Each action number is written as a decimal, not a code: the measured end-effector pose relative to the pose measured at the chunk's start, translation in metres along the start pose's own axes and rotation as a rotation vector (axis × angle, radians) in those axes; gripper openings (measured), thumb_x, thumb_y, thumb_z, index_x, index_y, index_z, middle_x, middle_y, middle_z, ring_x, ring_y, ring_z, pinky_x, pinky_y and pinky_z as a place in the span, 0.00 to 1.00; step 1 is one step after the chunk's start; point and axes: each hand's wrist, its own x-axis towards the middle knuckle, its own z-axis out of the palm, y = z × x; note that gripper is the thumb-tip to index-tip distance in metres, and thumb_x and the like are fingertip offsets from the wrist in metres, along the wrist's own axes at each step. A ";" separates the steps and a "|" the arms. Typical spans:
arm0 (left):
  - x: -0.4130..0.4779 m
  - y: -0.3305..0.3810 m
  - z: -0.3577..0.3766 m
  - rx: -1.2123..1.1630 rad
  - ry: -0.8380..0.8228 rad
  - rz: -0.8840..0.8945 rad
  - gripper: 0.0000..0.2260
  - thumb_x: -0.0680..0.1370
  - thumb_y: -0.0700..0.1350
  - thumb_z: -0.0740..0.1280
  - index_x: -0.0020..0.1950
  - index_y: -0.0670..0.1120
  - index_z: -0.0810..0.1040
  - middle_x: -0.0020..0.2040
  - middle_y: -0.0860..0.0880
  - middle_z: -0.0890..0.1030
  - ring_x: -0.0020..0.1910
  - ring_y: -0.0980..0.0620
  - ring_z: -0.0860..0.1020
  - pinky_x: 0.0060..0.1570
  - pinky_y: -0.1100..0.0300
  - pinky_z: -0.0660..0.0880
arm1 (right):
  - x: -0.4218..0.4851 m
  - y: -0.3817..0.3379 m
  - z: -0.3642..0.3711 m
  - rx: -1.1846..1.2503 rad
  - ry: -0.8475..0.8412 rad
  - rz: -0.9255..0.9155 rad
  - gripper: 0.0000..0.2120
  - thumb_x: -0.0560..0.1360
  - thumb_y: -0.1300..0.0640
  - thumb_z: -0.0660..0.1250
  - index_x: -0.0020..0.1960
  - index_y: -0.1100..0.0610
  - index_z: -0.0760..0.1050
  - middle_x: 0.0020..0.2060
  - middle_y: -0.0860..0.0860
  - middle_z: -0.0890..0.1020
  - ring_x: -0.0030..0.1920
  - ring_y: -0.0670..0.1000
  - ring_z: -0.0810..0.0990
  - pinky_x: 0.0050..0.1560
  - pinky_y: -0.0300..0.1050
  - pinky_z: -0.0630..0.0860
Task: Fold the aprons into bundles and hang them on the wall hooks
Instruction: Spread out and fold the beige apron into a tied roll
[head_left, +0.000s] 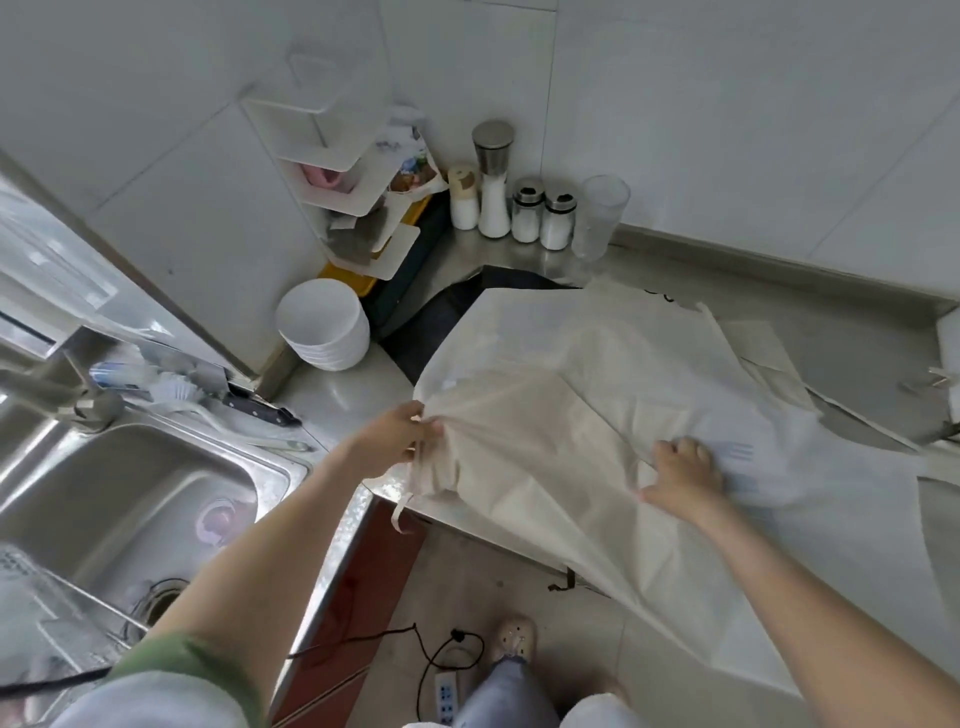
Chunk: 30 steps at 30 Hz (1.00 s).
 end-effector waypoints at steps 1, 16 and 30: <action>0.001 0.003 0.000 -0.038 -0.021 0.040 0.07 0.79 0.42 0.67 0.57 0.45 0.76 0.53 0.46 0.80 0.51 0.48 0.80 0.55 0.52 0.77 | 0.002 -0.007 -0.004 0.001 0.036 0.009 0.28 0.72 0.43 0.67 0.66 0.57 0.65 0.66 0.56 0.66 0.68 0.58 0.63 0.65 0.50 0.65; -0.005 0.016 -0.007 0.187 -0.225 0.050 0.19 0.75 0.53 0.71 0.62 0.45 0.77 0.56 0.50 0.81 0.55 0.53 0.79 0.53 0.63 0.73 | -0.009 -0.195 -0.052 0.094 0.247 -0.781 0.09 0.78 0.60 0.60 0.58 0.55 0.71 0.56 0.50 0.78 0.62 0.52 0.67 0.57 0.44 0.56; -0.013 -0.011 -0.055 1.409 -0.097 -0.050 0.09 0.79 0.43 0.60 0.58 0.48 0.73 0.50 0.52 0.75 0.51 0.51 0.67 0.61 0.48 0.58 | 0.018 -0.137 -0.045 0.223 0.135 -0.500 0.33 0.70 0.43 0.72 0.71 0.48 0.64 0.71 0.47 0.63 0.72 0.52 0.59 0.67 0.44 0.52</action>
